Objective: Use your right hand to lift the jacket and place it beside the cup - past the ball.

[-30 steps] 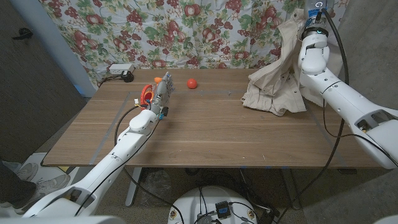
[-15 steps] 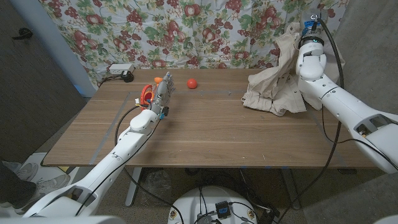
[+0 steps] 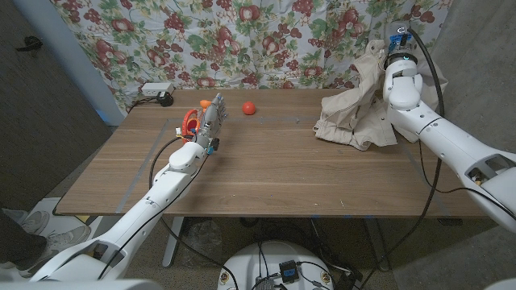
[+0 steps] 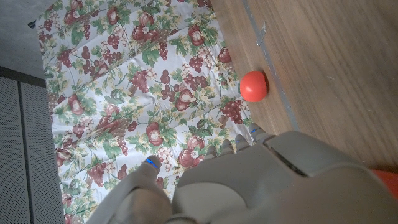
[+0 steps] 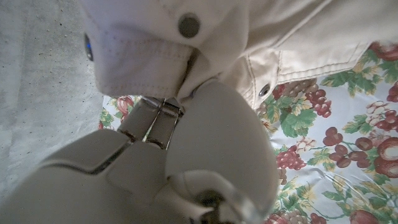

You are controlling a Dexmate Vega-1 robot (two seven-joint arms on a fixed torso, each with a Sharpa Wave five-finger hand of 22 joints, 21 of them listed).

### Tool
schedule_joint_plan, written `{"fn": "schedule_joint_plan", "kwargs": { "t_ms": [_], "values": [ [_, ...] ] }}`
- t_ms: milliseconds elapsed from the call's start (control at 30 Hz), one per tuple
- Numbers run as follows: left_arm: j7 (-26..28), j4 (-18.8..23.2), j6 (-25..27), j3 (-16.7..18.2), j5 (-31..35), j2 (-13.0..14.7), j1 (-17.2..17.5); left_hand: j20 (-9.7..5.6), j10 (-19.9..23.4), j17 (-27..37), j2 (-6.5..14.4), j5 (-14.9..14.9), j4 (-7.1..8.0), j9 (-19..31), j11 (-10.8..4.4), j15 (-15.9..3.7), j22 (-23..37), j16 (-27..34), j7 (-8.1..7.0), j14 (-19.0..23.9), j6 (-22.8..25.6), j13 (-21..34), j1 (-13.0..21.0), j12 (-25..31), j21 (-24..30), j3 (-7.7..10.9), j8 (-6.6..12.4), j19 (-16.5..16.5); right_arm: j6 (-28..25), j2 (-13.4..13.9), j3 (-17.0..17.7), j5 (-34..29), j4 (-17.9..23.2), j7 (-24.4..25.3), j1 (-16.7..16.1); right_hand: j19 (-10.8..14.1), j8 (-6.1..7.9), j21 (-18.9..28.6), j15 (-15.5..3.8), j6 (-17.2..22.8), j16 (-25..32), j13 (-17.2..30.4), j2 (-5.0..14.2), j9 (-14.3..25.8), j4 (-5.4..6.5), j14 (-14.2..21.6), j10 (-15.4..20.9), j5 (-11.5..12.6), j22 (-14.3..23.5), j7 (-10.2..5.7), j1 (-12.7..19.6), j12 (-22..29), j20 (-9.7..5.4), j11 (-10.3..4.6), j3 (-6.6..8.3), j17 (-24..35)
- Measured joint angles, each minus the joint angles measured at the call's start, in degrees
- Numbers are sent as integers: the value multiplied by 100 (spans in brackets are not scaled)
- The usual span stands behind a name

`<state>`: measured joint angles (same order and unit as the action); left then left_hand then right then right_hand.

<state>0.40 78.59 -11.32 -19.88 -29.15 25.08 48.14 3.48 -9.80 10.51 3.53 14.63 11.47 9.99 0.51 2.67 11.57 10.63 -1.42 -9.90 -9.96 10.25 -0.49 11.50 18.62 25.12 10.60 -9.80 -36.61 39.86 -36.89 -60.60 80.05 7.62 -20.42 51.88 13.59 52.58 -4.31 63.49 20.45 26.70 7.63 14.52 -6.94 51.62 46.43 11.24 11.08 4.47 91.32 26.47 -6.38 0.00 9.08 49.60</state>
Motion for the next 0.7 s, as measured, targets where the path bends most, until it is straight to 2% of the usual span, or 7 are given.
{"fn": "schedule_joint_plan", "kwargs": {
  "t_ms": [300, 700],
  "values": [
    [-8, 56, -9, 1, -8, 15, 44, 0, 0, 0, 0, 0, 0, 0, 0, 0, 0, 0, 0, 0, 0, 0, 0, 0, 0, 0, 0, 0, 76, 154, -40, -195, 455, -639, -166, 1, 0, 34, 24, 7, -34, -1, 0, -2, 0, 24, 31, 0, -8, 7, 0, -21, -1, -31, 0, -4],
    [15, 225, -9, 66, -36, 97, 189, 0, 0, 0, 0, 0, 0, 0, 0, 0, 0, 0, 0, 0, 0, 0, 0, 0, 0, 0, 0, 0, 189, 209, 23, -340, 782, -1088, -335, 1, -1, 44, 31, 50, -35, -2, -31, -23, 0, 31, 61, 0, -17, 7, 30, -21, -1, -1, 0, -31]
  ]
}}
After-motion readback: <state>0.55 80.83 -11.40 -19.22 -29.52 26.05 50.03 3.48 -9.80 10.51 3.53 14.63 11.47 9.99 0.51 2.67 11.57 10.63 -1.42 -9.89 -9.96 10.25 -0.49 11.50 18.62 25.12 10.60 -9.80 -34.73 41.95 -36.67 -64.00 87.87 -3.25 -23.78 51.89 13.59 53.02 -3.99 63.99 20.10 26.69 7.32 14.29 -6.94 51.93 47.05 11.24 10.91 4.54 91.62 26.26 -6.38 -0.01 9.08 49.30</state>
